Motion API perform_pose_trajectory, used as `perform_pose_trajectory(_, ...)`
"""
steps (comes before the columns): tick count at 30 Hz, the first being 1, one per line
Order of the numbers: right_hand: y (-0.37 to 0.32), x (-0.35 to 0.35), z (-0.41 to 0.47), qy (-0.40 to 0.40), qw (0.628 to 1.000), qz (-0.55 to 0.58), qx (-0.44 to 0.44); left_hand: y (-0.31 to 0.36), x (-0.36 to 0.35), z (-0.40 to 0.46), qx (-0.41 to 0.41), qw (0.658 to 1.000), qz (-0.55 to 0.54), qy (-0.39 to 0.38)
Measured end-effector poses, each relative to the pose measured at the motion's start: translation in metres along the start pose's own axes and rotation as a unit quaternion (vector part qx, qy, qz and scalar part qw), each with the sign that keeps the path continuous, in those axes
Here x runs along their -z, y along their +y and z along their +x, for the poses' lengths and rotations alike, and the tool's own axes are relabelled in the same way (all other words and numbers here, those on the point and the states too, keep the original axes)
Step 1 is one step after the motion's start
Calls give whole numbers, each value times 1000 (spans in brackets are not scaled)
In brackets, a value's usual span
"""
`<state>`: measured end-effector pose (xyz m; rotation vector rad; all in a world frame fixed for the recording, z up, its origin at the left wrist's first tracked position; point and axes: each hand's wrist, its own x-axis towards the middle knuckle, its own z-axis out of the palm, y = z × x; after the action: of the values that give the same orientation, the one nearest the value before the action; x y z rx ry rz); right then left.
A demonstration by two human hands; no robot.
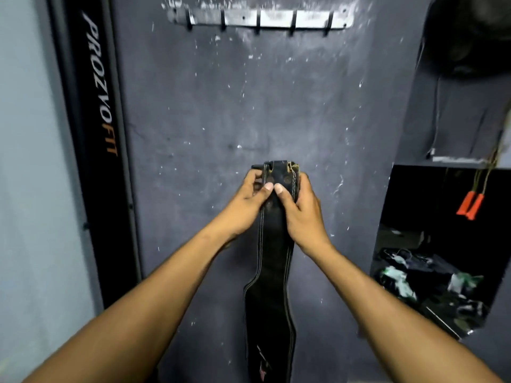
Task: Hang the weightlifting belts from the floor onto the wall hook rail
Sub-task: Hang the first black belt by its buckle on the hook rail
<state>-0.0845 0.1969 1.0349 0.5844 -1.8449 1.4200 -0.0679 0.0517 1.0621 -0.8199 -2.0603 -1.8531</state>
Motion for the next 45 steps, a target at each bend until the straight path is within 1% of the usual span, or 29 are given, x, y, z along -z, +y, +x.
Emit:
perform_pose_trajectory(2, -20, 1, 22, 9, 1000, -9, 23, 3, 0, -4, 24, 999, -32, -19)
perform_pose_trajectory(4, -41, 3, 45, 19, 999, -9, 45, -7, 1, -11, 32, 997, -4, -74)
perform_pose_trajectory(5, -51, 5, 56, 24, 998, -5, 53, -14, 1, -14, 34, 996, 16, -86)
perform_pose_trajectory(6, -59, 6, 66, 29, 998, 1, 58, -19, 2, -15, 35, 996, 14, -80)
perform_pose_trajectory(9, -78, 4, 90, 50, 996, 15, 71, -18, 4, -10, 8, 998, -65, -14)
perform_pose_trajectory(10, -82, 3, 95, 55, 996, 22, 72, -17, 6, -8, 5, 996, -89, -5)
perform_pose_trajectory(11, -85, 2, 100, 58, 995, 29, 72, -17, 11, -6, 9, 994, -109, -18)
perform_pose_trajectory(12, -88, 2, 104, 61, 995, 35, 70, -20, 18, -8, 19, 993, -103, -59)
perform_pose_trajectory(14, -93, 2, 109, 68, 995, 41, 66, -33, 36, -19, 52, 987, -16, -151)
perform_pose_trajectory(15, -96, 2, 111, 69, 994, 43, 66, -43, 44, -26, 66, 983, 15, -172)
perform_pose_trajectory(16, -98, 1, 112, 69, 994, 46, 65, -51, 51, -33, 78, 982, 12, -170)
perform_pose_trajectory(17, -100, 0, 113, 67, 994, 48, 64, -56, 55, -39, 87, 984, -15, -155)
perform_pose_trajectory(21, -110, -12, 112, 68, 994, 46, 66, -64, 52, -55, 93, 989, -87, -73)
perform_pose_trajectory(23, -117, -14, 114, 76, 994, 47, 70, -82, 52, -73, 128, 980, -140, -56)
perform_pose_trajectory(24, -120, -13, 117, 79, 993, 47, 75, -95, 50, -86, 151, 975, -147, -64)
perform_pose_trajectory(26, -128, -11, 121, 85, 992, 42, 86, -122, 42, -115, 193, 970, -116, -90)
perform_pose_trajectory(27, -131, -10, 121, 85, 992, 38, 89, -132, 36, -124, 204, 969, -104, -90)
perform_pose_trajectory(30, -137, -7, 120, 84, 992, 24, 94, -147, 25, -129, 208, 970, -101, -77)
perform_pose_trajectory(31, -139, -6, 120, 84, 992, 18, 95, -149, 23, -129, 206, 970, -92, -86)
perform_pose_trajectory(34, -145, 4, 120, 95, 990, 16, 99, -168, 17, -144, 220, 965, -20, -142)
perform_pose_trajectory(37, -143, 14, 117, 83, 992, 2, 95, -185, 10, -158, 233, 961, -1, -148)
perform_pose_trajectory(40, -133, 18, 111, 76, 994, -12, 82, -176, 4, -146, 229, 957, 31, -173)
perform_pose_trajectory(42, -123, 22, 107, 74, 994, -21, 71, -161, 6, -130, 202, 963, 28, -178)
perform_pose_trajectory(45, -104, 27, 98, 57, 997, -34, 47, -120, 10, -97, 155, 972, -1, -174)
